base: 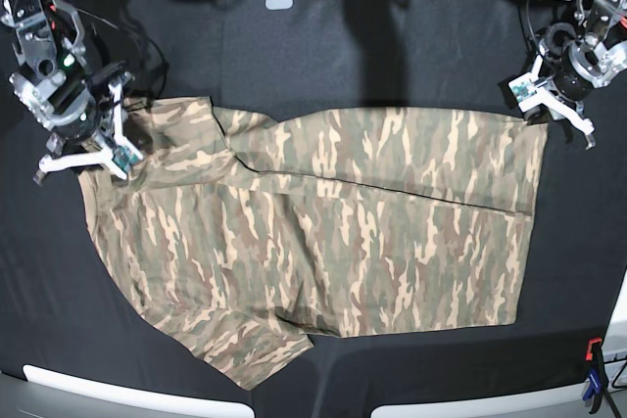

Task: Layout the t-shirt on the table in an organized manner, then fold the t-shirt properly
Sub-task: 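Release and regrasp the shirt's shoulder edges with both grippers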

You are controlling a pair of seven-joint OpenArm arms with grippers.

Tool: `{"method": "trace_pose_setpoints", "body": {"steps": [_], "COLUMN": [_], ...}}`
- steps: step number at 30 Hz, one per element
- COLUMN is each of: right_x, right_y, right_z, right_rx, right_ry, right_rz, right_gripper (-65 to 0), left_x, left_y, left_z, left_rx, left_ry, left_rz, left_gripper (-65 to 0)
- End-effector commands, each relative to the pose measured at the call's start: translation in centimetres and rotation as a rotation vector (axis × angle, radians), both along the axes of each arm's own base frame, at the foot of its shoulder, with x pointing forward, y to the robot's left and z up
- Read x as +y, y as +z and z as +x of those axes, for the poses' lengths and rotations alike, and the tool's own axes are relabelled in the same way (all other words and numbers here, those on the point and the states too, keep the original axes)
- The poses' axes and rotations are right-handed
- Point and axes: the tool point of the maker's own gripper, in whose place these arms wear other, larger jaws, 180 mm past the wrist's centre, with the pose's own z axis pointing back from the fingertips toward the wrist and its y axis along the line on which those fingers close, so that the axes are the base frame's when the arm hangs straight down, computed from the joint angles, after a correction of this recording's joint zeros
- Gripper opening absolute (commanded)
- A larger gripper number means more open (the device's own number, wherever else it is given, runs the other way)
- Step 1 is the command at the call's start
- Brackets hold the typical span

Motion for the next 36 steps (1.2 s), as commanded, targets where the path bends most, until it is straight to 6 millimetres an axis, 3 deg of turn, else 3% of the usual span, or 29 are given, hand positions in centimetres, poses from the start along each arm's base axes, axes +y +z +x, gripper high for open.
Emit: {"method": "trace_pose_setpoints", "body": {"steps": [1, 3, 8, 11, 17, 23, 27, 30, 36], "right_x": [0.2, 0.9, 1.2, 0.8, -1.7, -1.6, -2.6, -3.5, -4.5], "right_y": [1.1, 0.4, -1.9, -3.0, -5.6, -7.2, -8.1, -7.7, -7.2], "right_z": [0.1, -0.9, -3.1, -3.4, -3.8, -3.6, -2.6, -1.9, -2.1], "right_rx": [-0.031, 0.004, 0.118, 0.147, 0.184, 0.209, 0.221, 0.19, 0.168], "right_ry": [0.019, 0.045, 0.099, 0.112, 0.124, 0.158, 0.136, 0.097, 0.036], "right_rz": [-0.005, -0.003, -0.017, -0.012, -0.066, -0.091, -0.145, -0.194, -0.226], "right_gripper": [-45.3, -45.0, -30.0, -29.4, -29.5, -30.0, -34.7, -38.1, -60.4], "left_x": [0.8, 0.7, 0.1, -0.1, 0.0, 0.0, 0.0, -0.1, -0.1], "left_y": [0.4, 0.4, 0.2, 0.1, 0.1, 0.1, 0.1, 0.2, 0.1], "left_z": [0.3, 0.3, 0.2, 0.2, 0.2, 0.2, 0.2, 0.2, 0.1], "left_rx": [-0.006, -0.006, -0.006, -0.007, -0.006, -0.006, -0.006, -0.007, -0.006], "left_ry": [-0.002, -0.002, 0.003, 0.005, 0.005, 0.005, 0.005, 0.007, 0.008], "left_rz": [0.026, 0.024, 0.007, 0.002, 0.003, 0.003, 0.003, 0.0, -0.001], "left_gripper": [-65.0, -65.0, -65.0, -65.0, -65.0, -65.0, -65.0, -65.0, -65.0]}}
